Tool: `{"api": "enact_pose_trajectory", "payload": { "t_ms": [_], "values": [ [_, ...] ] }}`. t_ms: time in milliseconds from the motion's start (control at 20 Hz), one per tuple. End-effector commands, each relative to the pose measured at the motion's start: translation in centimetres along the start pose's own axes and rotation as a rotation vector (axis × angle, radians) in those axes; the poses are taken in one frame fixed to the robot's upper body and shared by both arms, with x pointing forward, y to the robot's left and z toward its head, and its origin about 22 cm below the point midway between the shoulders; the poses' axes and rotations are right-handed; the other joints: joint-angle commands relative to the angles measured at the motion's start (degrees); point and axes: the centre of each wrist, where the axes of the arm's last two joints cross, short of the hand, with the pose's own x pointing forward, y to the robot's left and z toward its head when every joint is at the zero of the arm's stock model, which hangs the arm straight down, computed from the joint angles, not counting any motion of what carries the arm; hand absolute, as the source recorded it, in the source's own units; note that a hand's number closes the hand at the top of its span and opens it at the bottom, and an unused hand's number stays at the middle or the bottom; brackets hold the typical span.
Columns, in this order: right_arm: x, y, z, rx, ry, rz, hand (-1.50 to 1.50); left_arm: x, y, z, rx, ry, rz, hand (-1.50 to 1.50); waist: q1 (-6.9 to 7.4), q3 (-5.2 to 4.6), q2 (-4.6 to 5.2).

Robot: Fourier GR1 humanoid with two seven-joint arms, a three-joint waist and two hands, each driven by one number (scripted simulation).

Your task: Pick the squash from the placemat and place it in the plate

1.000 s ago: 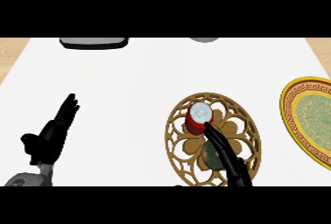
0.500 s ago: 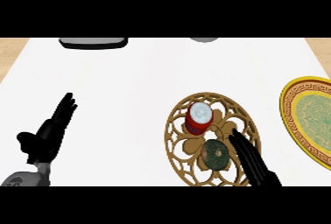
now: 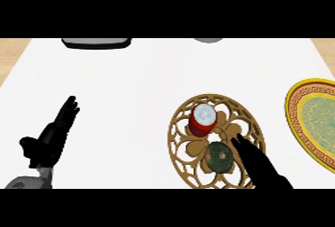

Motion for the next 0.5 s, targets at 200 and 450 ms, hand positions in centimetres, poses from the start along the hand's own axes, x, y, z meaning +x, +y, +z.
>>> {"api": "enact_pose_trajectory", "payload": {
  "t_ms": [200, 450],
  "values": [
    [0.5, 0.3, -2.5, 0.059, 0.116, 0.100, -1.50, 0.3, -0.9, 0.0, -0.015, 0.013, 0.007, 0.00, 0.05, 0.06, 0.02],
    [0.5, 0.3, -3.9, 0.106, 0.156, 0.139, -1.50, -0.4, 0.7, 0.0, 0.009, 0.000, 0.025, 0.00, 0.06, 0.06, 0.03]
  ]
}}
